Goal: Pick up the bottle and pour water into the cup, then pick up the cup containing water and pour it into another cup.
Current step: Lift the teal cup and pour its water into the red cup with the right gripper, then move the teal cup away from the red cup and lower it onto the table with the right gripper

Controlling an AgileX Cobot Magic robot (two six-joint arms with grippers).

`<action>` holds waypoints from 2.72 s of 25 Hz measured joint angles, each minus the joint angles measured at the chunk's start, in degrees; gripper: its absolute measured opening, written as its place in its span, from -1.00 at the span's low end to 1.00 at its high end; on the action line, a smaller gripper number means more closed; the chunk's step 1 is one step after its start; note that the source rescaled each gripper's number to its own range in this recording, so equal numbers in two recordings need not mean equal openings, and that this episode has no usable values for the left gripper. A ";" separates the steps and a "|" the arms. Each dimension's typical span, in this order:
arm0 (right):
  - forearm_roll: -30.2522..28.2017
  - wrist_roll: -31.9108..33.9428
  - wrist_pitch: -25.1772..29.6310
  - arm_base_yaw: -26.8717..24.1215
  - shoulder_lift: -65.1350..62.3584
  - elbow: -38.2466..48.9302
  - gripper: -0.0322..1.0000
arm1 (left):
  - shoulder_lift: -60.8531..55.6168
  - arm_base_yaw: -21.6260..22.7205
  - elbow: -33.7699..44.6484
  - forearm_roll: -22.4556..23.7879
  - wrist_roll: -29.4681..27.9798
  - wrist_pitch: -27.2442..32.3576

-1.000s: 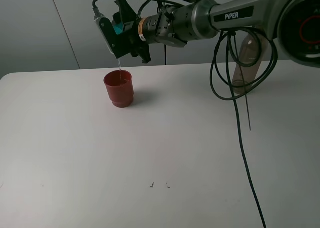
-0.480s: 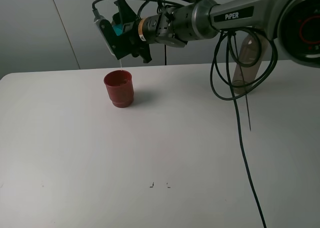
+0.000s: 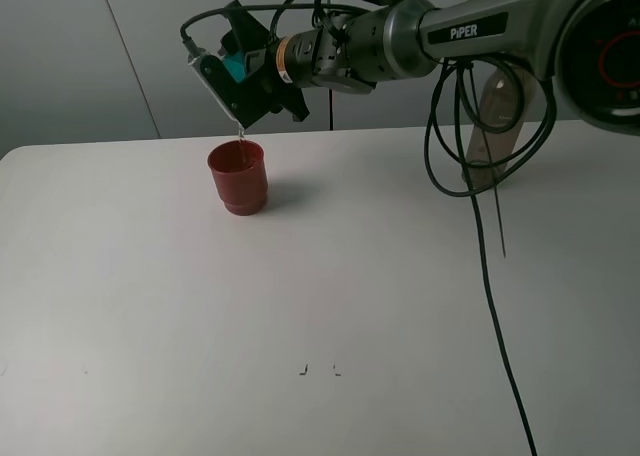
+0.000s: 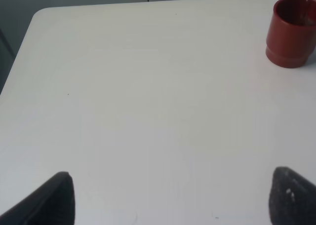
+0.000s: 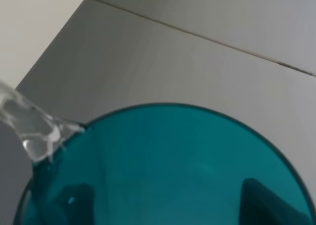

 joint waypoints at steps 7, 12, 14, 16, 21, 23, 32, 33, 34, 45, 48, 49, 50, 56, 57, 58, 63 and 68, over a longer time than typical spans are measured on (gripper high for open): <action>-0.09 -1.93 -1.40 0.00 0.00 0.00 -0.84 | 0.00 0.00 0.00 0.00 0.00 0.00; -0.09 -2.05 -1.35 0.00 0.00 0.00 -0.84 | 0.00 0.00 0.00 0.00 0.00 0.00; 0.03 -1.79 -1.35 0.00 0.00 0.00 -0.84 | 0.00 0.00 0.00 0.00 0.00 0.00; 0.03 -0.18 -1.35 0.00 0.00 0.00 -0.84 | 0.00 0.00 0.00 0.00 0.00 0.00; 1.45 10.88 -1.35 0.00 0.00 0.00 -0.84 | 0.00 0.00 0.00 0.00 0.00 0.00; 1.92 18.36 -1.35 0.00 0.00 0.00 -0.84 | 0.00 0.00 0.00 0.00 0.00 0.00; 4.72 44.83 -0.40 0.00 0.00 0.00 -0.84 | 0.00 0.00 0.00 0.00 0.00 0.00; 4.80 48.03 -0.12 0.00 -0.10 0.00 -0.84 | 0.00 0.00 0.00 0.00 0.00 0.00; 4.80 50.72 0.21 0.00 -0.21 0.00 -0.84 | 0.00 0.00 0.00 0.00 0.00 0.00; 5.07 76.70 2.70 0.00 -7.62 5.57 -0.84 | 0.00 0.00 0.00 0.00 0.00 0.00; 6.16 77.60 2.95 0.00 -10.85 10.12 -0.84 | 0.00 0.00 0.00 0.00 0.00 0.00; 6.61 77.71 2.95 0.00 -11.89 11.59 -0.84 | 0.00 0.00 0.00 0.00 0.00 0.00; 7.50 77.71 2.95 0.00 -13.17 13.67 -0.84 | 0.00 0.00 0.00 0.00 0.00 0.00; 10.93 77.82 2.95 0.00 -22.60 24.73 -0.84 | 0.00 0.00 0.00 0.00 0.00 0.00; 11.94 77.82 2.95 -0.11 -24.13 26.80 -0.84 | 0.00 0.00 0.00 0.00 0.00 0.00; 12.71 77.82 2.95 -0.23 -25.94 28.90 -0.84 | 0.00 0.00 0.00 0.00 0.00 0.00; 17.60 77.82 2.84 -1.26 -34.29 38.39 -0.84 | 0.00 0.00 0.00 0.00 0.00 0.00; 25.95 77.82 1.33 -1.62 -39.36 47.35 -0.84 | 0.00 0.00 0.00 0.00 0.39 0.00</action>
